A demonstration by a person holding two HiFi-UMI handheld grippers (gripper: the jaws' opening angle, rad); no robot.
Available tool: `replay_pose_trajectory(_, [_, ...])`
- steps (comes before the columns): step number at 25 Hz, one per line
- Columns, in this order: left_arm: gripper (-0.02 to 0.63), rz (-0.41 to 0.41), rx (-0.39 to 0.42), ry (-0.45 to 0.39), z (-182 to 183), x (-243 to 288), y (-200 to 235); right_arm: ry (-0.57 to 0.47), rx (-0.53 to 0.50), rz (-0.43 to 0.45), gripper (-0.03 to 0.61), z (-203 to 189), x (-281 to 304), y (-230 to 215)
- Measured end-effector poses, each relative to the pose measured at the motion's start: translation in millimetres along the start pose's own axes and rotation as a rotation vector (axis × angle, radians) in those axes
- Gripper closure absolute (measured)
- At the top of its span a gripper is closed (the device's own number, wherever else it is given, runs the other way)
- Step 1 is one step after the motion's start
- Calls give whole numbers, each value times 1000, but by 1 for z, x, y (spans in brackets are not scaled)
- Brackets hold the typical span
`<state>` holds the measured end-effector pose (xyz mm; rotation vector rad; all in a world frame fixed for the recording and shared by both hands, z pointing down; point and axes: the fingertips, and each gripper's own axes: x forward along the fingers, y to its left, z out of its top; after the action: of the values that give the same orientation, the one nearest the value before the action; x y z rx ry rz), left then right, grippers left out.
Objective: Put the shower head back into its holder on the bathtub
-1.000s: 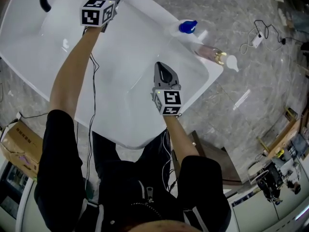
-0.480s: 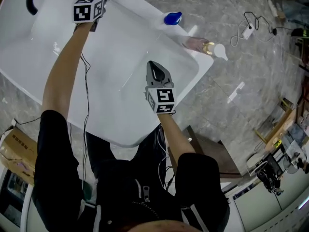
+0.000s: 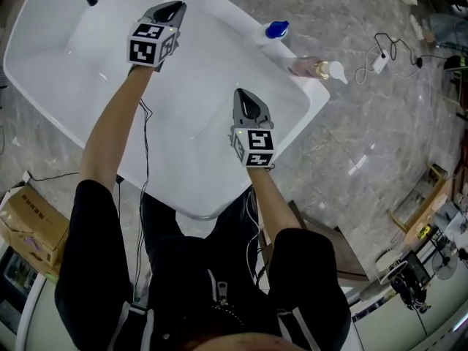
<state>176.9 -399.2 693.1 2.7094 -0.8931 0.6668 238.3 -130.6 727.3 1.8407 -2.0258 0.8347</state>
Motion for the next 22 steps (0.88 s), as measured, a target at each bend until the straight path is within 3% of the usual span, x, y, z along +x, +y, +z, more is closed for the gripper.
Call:
replay_pose_trajectory(5, [583, -39, 95, -19, 21, -77, -33, -35, -42, 29, 572, 46, -15, 27])
replay_pose_trajectory(15, [583, 116, -75, -189, 101, -276, -36, -186, -145, 133, 571, 183, -81, 113])
replay_pose_trajectory(22, [583, 159, -76, -283, 152, -364, -43, -276, -191, 167, 572, 248, -132, 157])
